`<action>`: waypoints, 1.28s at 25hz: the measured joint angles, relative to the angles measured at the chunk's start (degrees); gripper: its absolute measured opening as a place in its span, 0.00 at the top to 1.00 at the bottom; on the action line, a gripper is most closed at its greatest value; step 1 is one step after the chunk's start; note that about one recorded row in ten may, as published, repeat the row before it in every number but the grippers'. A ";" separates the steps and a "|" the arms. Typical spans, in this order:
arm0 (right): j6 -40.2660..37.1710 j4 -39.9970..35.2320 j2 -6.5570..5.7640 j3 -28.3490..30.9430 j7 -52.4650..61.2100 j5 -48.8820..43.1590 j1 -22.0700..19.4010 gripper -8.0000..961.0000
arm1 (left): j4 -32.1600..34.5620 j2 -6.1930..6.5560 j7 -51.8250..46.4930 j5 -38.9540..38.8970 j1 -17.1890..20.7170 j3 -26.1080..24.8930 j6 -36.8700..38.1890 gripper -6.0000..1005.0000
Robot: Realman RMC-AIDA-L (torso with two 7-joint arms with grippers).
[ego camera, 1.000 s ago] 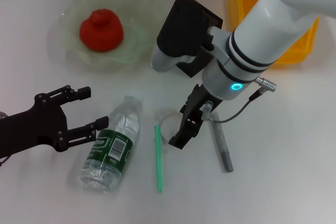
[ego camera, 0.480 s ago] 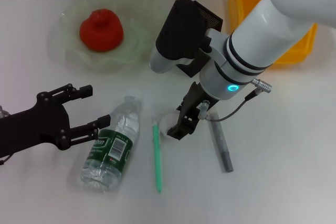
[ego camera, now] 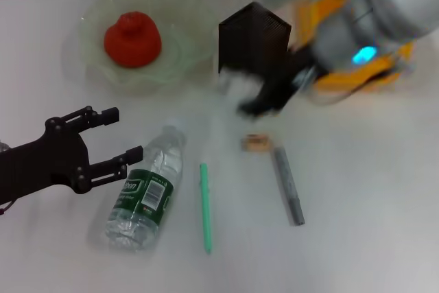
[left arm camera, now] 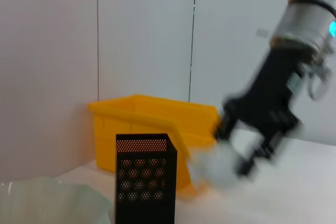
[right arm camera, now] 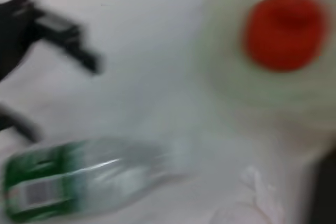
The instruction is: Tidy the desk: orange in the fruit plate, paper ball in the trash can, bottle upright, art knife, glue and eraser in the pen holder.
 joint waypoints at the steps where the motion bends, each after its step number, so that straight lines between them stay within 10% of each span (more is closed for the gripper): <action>1: -0.72 -2.47 -0.06 2.54 -0.01 -1.71 -0.97 0.45 | 0.03 -0.03 0.00 -0.01 0.00 -0.11 0.24 0.22; 7: 0.40 -9.10 -0.19 20.62 -4.10 -7.67 -4.44 0.44 | -0.07 -0.45 0.03 -0.22 -0.13 -0.51 1.06 0.22; 13: 11.36 3.29 -0.78 31.37 -10.71 -7.38 -4.07 0.42 | -0.46 -0.68 -0.14 -0.25 -0.73 -0.12 1.34 0.22; 27: 20.62 10.88 -0.89 32.40 -15.21 -1.14 -4.76 0.38 | -3.24 -0.72 -2.14 -5.11 -2.77 0.21 3.17 0.22; 32: 14.36 4.41 -0.59 32.41 -21.44 12.56 -10.95 0.18 | -2.53 -0.68 -2.72 -5.59 -2.96 -0.01 5.12 0.22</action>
